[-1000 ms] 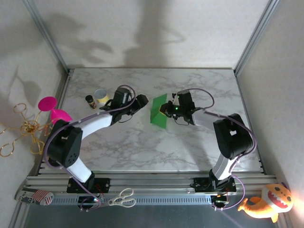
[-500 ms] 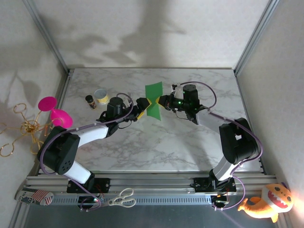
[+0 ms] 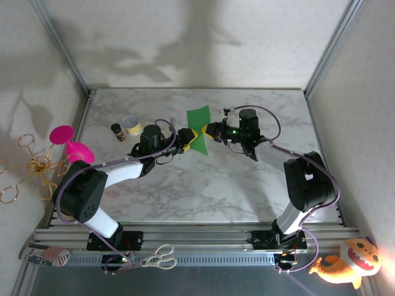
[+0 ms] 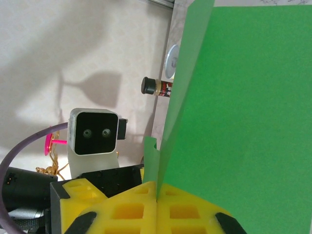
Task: Fold a paper plane with a square sheet of paper (pick it up from the middle)
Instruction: Turn over the paper at the center of the table.
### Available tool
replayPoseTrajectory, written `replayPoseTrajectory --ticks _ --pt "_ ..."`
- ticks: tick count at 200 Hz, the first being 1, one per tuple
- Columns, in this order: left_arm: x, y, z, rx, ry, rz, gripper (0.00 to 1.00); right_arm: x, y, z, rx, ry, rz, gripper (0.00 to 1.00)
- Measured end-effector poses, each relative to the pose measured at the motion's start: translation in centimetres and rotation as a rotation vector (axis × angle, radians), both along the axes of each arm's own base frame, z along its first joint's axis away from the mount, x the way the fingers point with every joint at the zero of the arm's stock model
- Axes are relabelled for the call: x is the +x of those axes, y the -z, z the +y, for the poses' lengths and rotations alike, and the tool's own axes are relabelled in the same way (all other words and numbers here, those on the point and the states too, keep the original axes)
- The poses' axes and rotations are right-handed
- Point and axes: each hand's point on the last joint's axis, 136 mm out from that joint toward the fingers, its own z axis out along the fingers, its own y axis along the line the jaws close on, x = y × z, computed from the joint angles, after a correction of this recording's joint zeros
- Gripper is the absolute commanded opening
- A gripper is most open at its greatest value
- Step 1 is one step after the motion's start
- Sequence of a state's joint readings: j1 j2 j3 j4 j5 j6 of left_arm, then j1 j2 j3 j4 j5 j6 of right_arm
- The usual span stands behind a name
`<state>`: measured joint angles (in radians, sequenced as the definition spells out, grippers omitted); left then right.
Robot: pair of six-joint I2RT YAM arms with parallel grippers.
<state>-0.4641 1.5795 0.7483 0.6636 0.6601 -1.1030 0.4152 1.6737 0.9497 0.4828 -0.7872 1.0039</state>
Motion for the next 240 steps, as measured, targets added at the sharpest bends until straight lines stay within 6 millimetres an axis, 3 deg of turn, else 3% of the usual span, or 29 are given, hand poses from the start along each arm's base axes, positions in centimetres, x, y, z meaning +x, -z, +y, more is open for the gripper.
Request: replayPoseTrajectory --ticks 47,101,155,198,240 --pt "0.2 -0.1 -0.3 -0.005 0.011 -0.004 0.3 0.1 0.4 0.0 -0.001 0.0 0.017 0.12" --pt "0.4 -0.5 -0.6 -0.007 0.022 -0.015 0.12 0.3 0.9 -0.3 -0.011 0.014 0.037 0.31" --pt "1.3 0.6 -0.2 0.102 -0.002 -0.002 0.01 1.8 3.7 -2.7 -0.113 0.125 0.09 0.43" --pt "3.2 2.3 2.1 0.403 -0.075 0.002 0.0 2.6 6.6 -6.1 -0.296 0.274 0.125 0.6" --pt "4.7 3.3 6.3 0.869 -0.181 -0.001 0.0 3.2 6.5 -9.7 -0.457 0.409 0.065 0.72"
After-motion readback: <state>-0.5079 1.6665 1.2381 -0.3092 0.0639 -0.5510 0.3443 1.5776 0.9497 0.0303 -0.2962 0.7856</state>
